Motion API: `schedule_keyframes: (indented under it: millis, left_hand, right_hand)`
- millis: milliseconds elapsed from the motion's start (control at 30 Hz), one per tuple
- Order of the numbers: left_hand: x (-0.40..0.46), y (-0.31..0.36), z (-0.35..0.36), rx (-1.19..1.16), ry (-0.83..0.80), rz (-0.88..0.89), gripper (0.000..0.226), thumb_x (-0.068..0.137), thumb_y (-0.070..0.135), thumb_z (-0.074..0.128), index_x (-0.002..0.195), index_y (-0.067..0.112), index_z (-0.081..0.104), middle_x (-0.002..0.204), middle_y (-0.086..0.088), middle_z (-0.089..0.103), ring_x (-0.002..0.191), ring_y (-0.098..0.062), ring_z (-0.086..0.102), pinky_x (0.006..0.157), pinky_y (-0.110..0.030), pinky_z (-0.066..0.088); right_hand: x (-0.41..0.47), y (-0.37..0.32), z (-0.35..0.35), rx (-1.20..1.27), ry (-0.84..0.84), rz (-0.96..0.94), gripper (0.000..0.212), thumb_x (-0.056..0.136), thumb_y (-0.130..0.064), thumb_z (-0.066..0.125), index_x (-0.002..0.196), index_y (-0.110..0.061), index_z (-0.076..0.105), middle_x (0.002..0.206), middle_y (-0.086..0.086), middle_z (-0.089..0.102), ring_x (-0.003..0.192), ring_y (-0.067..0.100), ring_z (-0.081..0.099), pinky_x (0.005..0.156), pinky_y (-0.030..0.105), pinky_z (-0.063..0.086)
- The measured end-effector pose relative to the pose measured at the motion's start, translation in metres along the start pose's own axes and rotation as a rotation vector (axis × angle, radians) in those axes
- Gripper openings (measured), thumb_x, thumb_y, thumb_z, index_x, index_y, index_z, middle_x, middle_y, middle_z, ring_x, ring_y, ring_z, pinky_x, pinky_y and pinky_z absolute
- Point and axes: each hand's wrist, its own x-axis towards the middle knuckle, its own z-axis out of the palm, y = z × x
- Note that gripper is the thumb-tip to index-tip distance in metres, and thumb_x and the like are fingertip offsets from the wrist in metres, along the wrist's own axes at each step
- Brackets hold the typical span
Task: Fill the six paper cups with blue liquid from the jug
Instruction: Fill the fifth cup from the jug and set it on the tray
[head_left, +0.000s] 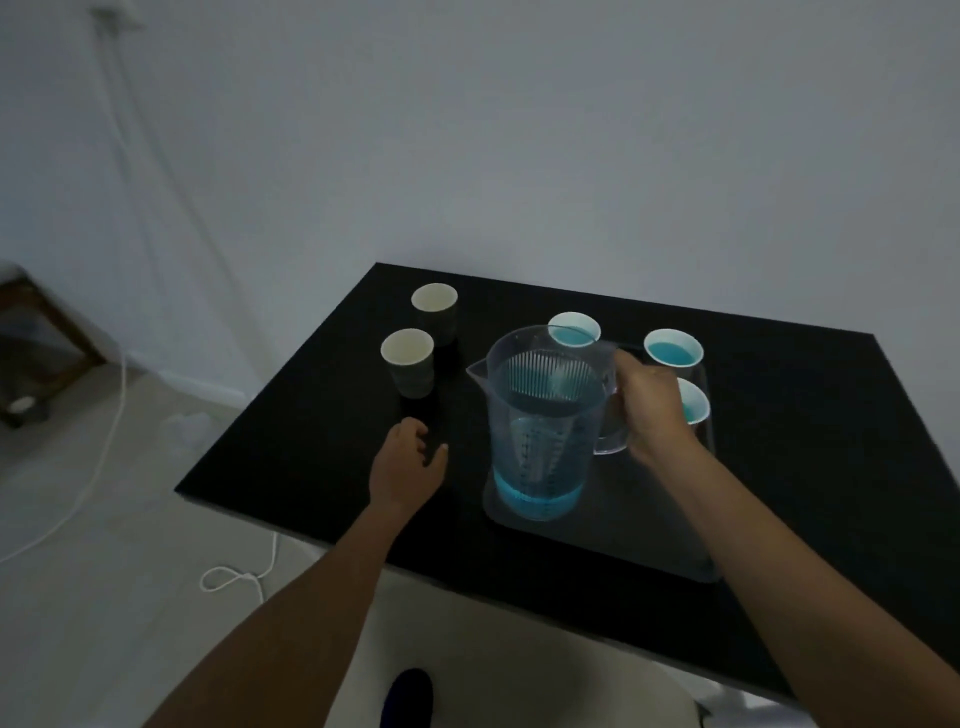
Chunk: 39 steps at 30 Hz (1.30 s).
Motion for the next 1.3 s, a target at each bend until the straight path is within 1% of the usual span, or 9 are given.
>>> schedule_keyframes:
  millis: [167,267,367,500,667,833,967,1133,1300]
  left_hand:
    - [0.048,-0.031,-0.023,-0.044,-0.005,0.018,0.032,0.080,0.032,0.073,0.099,0.017,0.051,0.093,-0.002,0.057,0.072,-0.009,0.055,0.064,-0.023,0.042]
    - [0.077,-0.045,-0.033,-0.092,-0.014,0.016,0.042,0.075,0.035,0.078,0.095,0.020,0.044,0.092,-0.003,0.055,0.077,-0.013,0.056,0.067,-0.026,0.048]
    - [0.104,-0.061,-0.041,-0.127,-0.049,0.038,0.068,0.066,0.044,0.082,0.113,0.018,0.042,0.111,-0.005,0.051,0.092,-0.014,0.054,0.081,-0.032,0.052]
    - [0.128,-0.067,-0.043,-0.206,-0.175,-0.001,0.110,0.056,0.051,0.086,0.143,0.021,0.026,0.141,-0.007,0.038,0.121,-0.020,0.049,0.101,-0.039,0.047]
    - [0.154,-0.057,-0.035,-0.336,-0.297,-0.026,0.127,0.051,0.051,0.088,0.150,0.023,0.015,0.152,-0.006,0.032,0.138,-0.023,0.035,0.112,-0.043,0.036]
    - [0.170,-0.040,-0.025,-0.367,-0.331,-0.039,0.120,0.055,0.043,0.090,0.150,0.021,0.019,0.154,-0.004,0.030,0.139,-0.024,0.034,0.112,-0.044,0.035]
    - [0.175,-0.037,-0.021,-0.361,-0.295,-0.041,0.090,0.046,0.041,0.087,0.123,0.024,0.045,0.125,-0.001,0.054,0.113,-0.023,0.057,0.091,-0.044,0.052]
    - [0.157,-0.036,-0.030,-0.461,-0.315,-0.042,0.078,0.061,0.030,0.086,0.124,0.024,0.040,0.119,0.003,0.057,0.106,-0.019,0.056,0.077,-0.028,0.048]
    - [0.126,-0.037,-0.041,-0.470,-0.337,-0.010,0.075,0.059,0.032,0.088,0.120,0.028,0.044,0.115,0.008,0.057,0.105,-0.015,0.055,0.087,-0.036,0.050]
  right_hand:
    - [0.003,0.004,0.046,0.033,0.044,-0.002,0.019,0.090,-0.022,0.058,0.074,-0.014,0.063,0.074,0.003,0.064,0.070,0.015,0.057,0.065,0.029,0.043]
    - [0.005,0.010,0.068,0.048,0.088,0.019,0.016,0.088,-0.020,0.058,0.081,-0.009,0.067,0.082,0.009,0.067,0.081,0.023,0.061,0.071,0.032,0.046]
    - [0.006,0.017,0.088,0.061,0.154,0.026,0.017,0.086,-0.017,0.058,0.074,-0.010,0.069,0.075,0.009,0.068,0.078,0.025,0.062,0.074,0.038,0.048]
    - [0.000,0.025,0.103,0.094,0.226,0.028,0.016,0.084,-0.014,0.057,0.070,-0.010,0.064,0.064,0.007,0.063,0.065,0.021,0.059,0.064,0.033,0.046]
    - [-0.006,0.022,0.111,0.116,0.286,0.013,0.018,0.088,-0.013,0.054,0.073,-0.008,0.060,0.050,0.001,0.060,0.047,0.013,0.056,0.050,0.025,0.043]
    - [-0.012,0.015,0.115,0.080,0.308,0.002,0.028,0.091,-0.010,0.049,0.064,-0.011,0.054,0.039,-0.005,0.054,0.039,0.008,0.052,0.040,0.020,0.040]
    - [-0.012,0.011,0.119,0.085,0.328,-0.003,0.032,0.092,-0.007,0.048,0.061,-0.011,0.051,0.035,-0.008,0.051,0.034,0.004,0.050,0.038,0.015,0.038]
    - [-0.011,0.006,0.117,0.080,0.353,-0.034,0.036,0.088,-0.006,0.051,0.054,-0.015,0.042,0.040,-0.005,0.040,0.038,0.006,0.037,0.046,0.022,0.032]
    - [-0.015,-0.008,0.113,-0.053,0.352,-0.027,0.036,0.086,-0.016,0.056,0.054,-0.016,0.040,0.041,-0.005,0.035,0.047,0.011,0.032,0.053,0.026,0.034]
